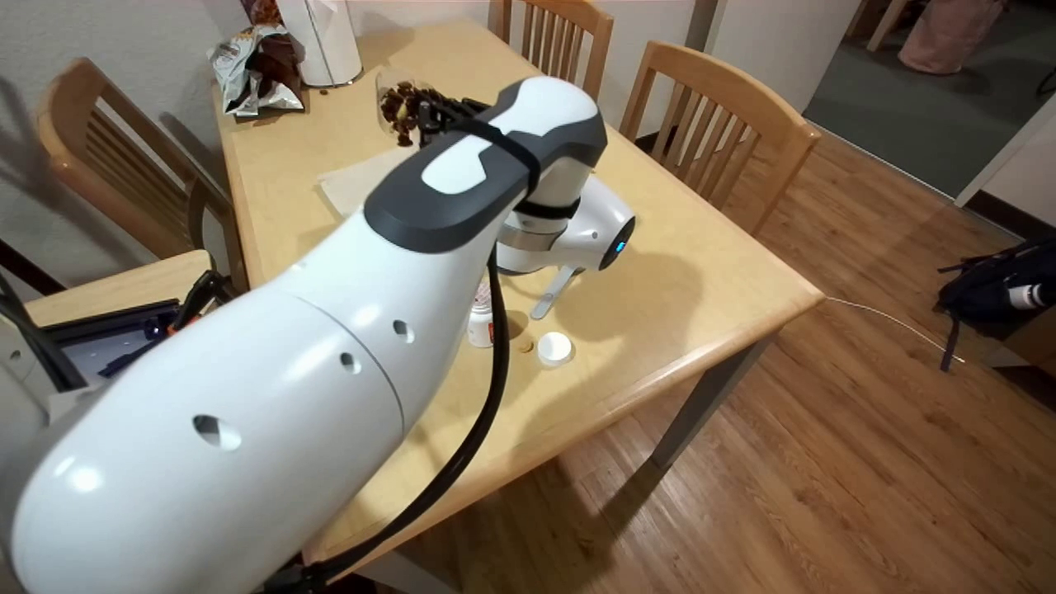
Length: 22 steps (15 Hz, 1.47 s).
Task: Pour the contents from one clear cup to the other
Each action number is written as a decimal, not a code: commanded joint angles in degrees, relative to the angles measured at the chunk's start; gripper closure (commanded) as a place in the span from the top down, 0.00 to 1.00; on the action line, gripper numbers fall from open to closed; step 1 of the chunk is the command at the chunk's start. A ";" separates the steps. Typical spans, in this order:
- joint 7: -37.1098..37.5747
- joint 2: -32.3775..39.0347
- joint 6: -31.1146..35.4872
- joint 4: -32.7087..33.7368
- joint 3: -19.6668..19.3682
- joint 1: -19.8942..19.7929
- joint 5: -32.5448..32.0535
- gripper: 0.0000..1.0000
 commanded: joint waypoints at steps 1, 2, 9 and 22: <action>-2.26 0.00 -1.26 1.30 -0.29 0.59 2.58 0.05; -2.26 0.00 -1.36 1.41 -0.32 0.58 2.72 0.05; -5.27 0.00 -1.67 1.44 -0.65 0.67 7.14 0.05; -4.77 0.00 -0.14 0.28 -0.09 0.26 8.52 0.05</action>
